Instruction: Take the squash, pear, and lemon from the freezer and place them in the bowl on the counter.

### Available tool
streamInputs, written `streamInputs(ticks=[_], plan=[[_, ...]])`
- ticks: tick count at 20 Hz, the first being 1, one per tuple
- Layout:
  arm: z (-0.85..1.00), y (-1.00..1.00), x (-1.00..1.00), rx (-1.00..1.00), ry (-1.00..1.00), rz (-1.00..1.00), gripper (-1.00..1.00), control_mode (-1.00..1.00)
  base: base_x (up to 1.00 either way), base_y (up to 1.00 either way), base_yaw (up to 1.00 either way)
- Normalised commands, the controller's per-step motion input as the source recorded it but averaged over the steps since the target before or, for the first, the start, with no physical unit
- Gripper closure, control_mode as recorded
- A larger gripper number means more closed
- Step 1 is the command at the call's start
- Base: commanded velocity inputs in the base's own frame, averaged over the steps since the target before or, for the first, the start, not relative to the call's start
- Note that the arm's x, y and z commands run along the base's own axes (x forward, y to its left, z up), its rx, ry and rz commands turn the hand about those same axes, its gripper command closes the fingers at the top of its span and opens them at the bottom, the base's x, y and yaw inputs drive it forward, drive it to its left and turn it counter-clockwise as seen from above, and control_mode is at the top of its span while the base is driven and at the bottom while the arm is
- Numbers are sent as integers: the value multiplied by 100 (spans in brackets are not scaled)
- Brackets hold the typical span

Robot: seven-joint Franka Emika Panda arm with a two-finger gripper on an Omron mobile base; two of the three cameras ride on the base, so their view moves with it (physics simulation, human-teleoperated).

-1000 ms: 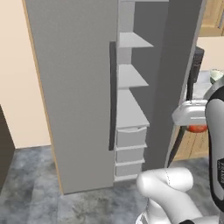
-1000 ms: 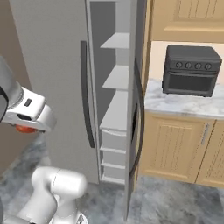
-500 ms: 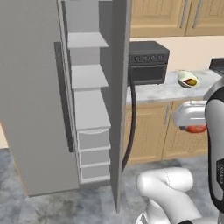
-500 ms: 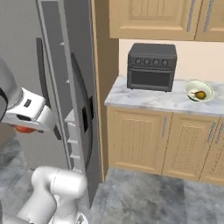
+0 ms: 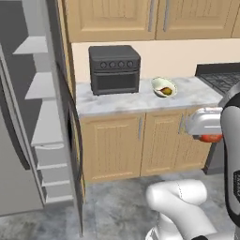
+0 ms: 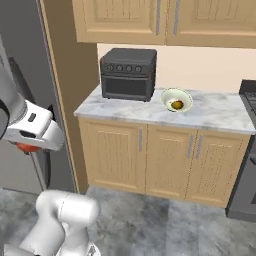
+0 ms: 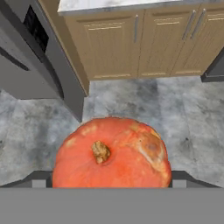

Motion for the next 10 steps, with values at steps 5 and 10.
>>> streamInputs(ticks=[5,10], plan=[[0,0,0,0,0,0,100,100,57,-82,0],[0,0,0,0,0,0,100,100,78,-46,0]])
